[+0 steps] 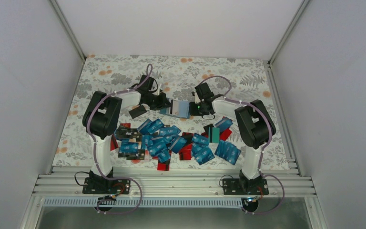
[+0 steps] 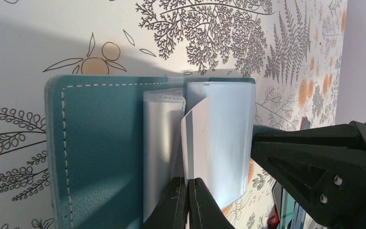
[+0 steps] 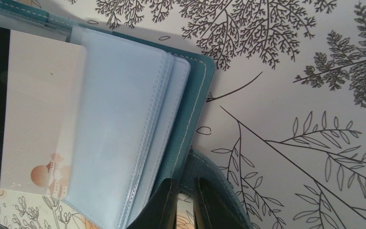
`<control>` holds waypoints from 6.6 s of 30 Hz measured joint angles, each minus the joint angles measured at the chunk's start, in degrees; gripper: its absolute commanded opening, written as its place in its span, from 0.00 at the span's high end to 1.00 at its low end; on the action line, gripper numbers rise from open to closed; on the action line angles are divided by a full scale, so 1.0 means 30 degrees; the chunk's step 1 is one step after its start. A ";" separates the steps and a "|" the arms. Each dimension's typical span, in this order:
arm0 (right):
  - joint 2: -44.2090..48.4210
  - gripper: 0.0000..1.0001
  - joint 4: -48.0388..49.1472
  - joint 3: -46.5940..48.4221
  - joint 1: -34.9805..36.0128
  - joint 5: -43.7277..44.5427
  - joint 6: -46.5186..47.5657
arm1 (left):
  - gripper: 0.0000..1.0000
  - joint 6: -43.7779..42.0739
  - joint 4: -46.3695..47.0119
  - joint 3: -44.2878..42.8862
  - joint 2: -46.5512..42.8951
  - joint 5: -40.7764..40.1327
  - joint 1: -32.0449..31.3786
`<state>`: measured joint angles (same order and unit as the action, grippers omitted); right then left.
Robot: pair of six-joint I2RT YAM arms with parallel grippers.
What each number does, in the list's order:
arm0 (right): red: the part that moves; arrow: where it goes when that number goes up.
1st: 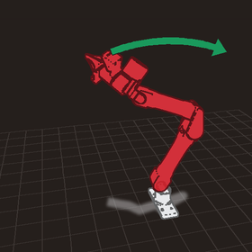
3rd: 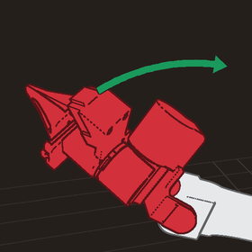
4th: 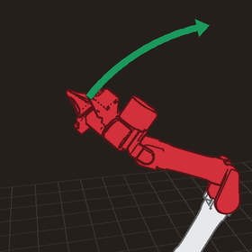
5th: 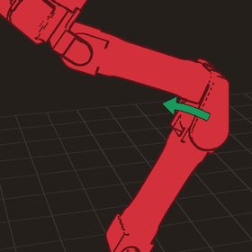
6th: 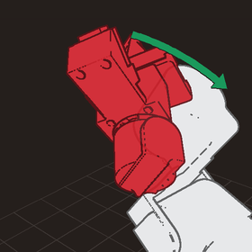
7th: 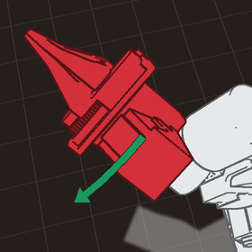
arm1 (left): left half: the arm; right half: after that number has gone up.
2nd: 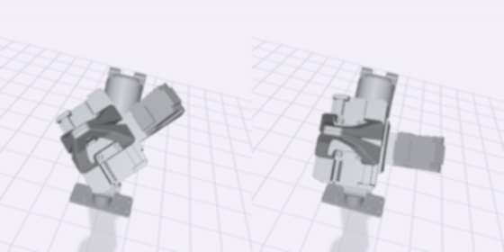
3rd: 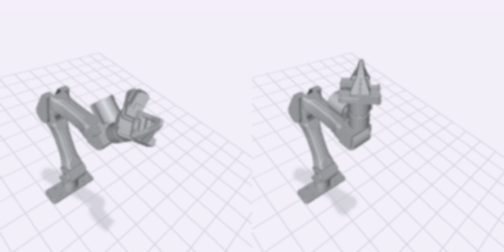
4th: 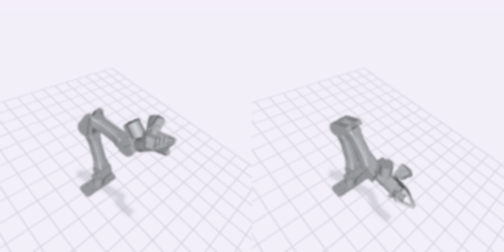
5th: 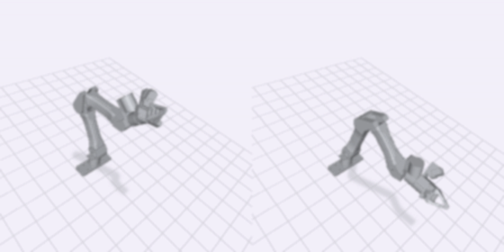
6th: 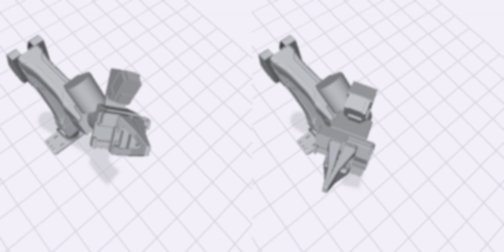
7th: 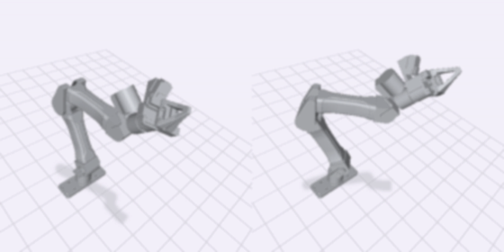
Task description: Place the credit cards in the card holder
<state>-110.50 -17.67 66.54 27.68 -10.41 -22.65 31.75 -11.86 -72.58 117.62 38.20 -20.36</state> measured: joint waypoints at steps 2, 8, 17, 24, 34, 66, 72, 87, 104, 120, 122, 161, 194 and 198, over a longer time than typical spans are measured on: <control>0.0000 0.90 0.0000 -0.0007 -0.0007 0.0036 0.0000 | 0.98 0.0000 -0.0007 -0.0015 0.0022 0.0000 0.0000; -0.0007 0.92 0.0015 -0.0029 -0.0007 0.0036 0.0007 | 0.98 -0.0102 -0.0182 -0.0313 0.0211 0.0007 0.0000; -0.0015 0.92 0.0015 -0.0029 -0.0036 -0.0051 0.0015 | 0.98 -0.0306 -0.0299 -0.0845 0.0780 0.0058 -0.0073; -0.0022 0.93 0.0015 -0.0029 -0.0044 -0.0102 0.0022 | 0.98 -0.0357 -0.0364 -0.1239 0.1137 0.0138 -0.0277; -0.0066 0.94 -0.0036 0.0036 -0.0073 -0.0168 0.0015 | 0.98 -0.0532 -0.0641 -0.1632 0.1348 0.0131 -0.0525; -0.0452 0.94 -0.0488 0.0663 -0.0117 -0.0248 0.0146 | 0.98 -0.1406 -0.2076 -0.3519 0.2579 0.0007 -0.1333; -0.0474 0.94 -0.0488 0.0685 -0.0117 -0.0262 0.0153 | 0.98 -0.1209 -0.1996 -0.3534 0.2608 -0.0015 -0.1428; -0.0474 0.94 -0.0488 0.0685 -0.0131 -0.0248 0.0168 | 0.86 -0.1224 -0.2375 -0.3606 0.2346 -0.1260 -0.1763; -0.1027 0.92 -0.0401 0.1450 -0.0248 -0.0240 0.0430 | 0.46 -0.1384 -0.3249 -0.2616 0.0823 -0.2841 -0.1974; -0.0678 0.81 -0.0911 0.2004 -0.0262 -0.1370 0.0423 | 0.88 -0.2164 -0.4430 -0.2594 -0.0335 -0.4852 -0.2142; -0.0539 0.80 -0.0896 0.2004 -0.0270 -0.2047 0.0364 | 0.93 -0.2295 -0.4459 -0.2630 -0.0233 -0.4954 -0.2208; -0.0430 0.67 0.0605 0.1457 -0.1013 -0.5719 -0.0525 | 0.98 -0.2375 -0.4554 -0.3840 0.1428 -0.5668 -0.2557; -0.1151 0.66 0.0954 0.1428 -0.1093 -0.6033 -0.0896 | 0.98 -0.2368 -0.4503 -0.3832 0.1596 -0.5792 -0.2579; -0.1435 0.66 0.0954 0.1428 -0.1093 -0.6047 -0.0918 | 0.97 -0.2368 -0.4503 -0.3832 0.1596 -0.5792 -0.2579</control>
<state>-114.80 -14.81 70.83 24.40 -28.56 -25.41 24.64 -25.36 -84.07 122.41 20.82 -28.10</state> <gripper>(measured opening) 0.341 0.025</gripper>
